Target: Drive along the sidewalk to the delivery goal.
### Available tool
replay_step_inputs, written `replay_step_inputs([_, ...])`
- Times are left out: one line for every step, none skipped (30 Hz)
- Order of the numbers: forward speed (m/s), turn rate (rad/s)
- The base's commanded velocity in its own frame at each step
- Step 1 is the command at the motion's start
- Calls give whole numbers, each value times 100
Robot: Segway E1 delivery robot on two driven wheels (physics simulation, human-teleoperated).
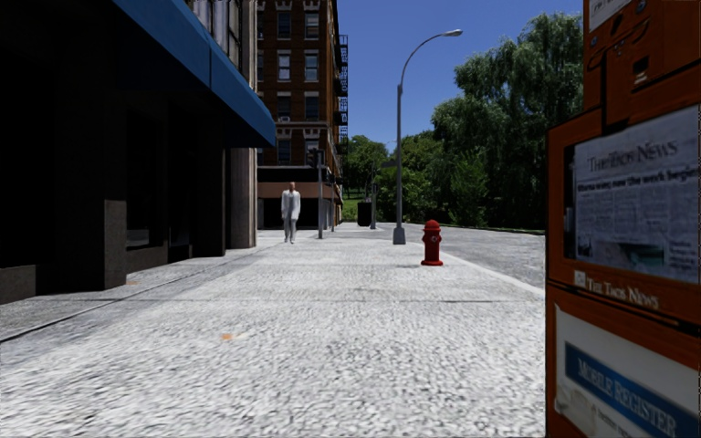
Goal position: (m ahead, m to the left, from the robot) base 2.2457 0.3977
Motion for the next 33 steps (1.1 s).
replay_step_inputs([200, 0])
replay_step_inputs([200, 0])
replay_step_inputs([200, 0])
replay_step_inputs([200, 0])
replay_step_inputs([200, 0])
replay_step_inputs([200, 0])
replay_step_inputs([200, 0])
replay_step_inputs([200, 0])
replay_step_inputs([200, 0])
replay_step_inputs([200, 0])
replay_step_inputs([200, 0])
replay_step_inputs([200, 0])
replay_step_inputs([200, 0])
replay_step_inputs([200, 0])
replay_step_inputs([200, 0])
replay_step_inputs([200, 0])
replay_step_inputs([135, 0])
replay_step_inputs([103, 0])
replay_step_inputs([67, 0])
replay_step_inputs([32, 0])
replay_step_inputs([32, 0])
replay_step_inputs([13, 0])
replay_step_inputs([0, 0])
replay_step_inputs([0, 0])
replay_step_inputs([0, 0])
replay_step_inputs([0, 0])
replay_step_inputs([0, 0])
replay_step_inputs([0, 0])
replay_step_inputs([0, 0])
replay_step_inputs([0, 0])
replay_step_inputs([0, 0])
replay_step_inputs([0, 0])
replay_step_inputs([0, 0])
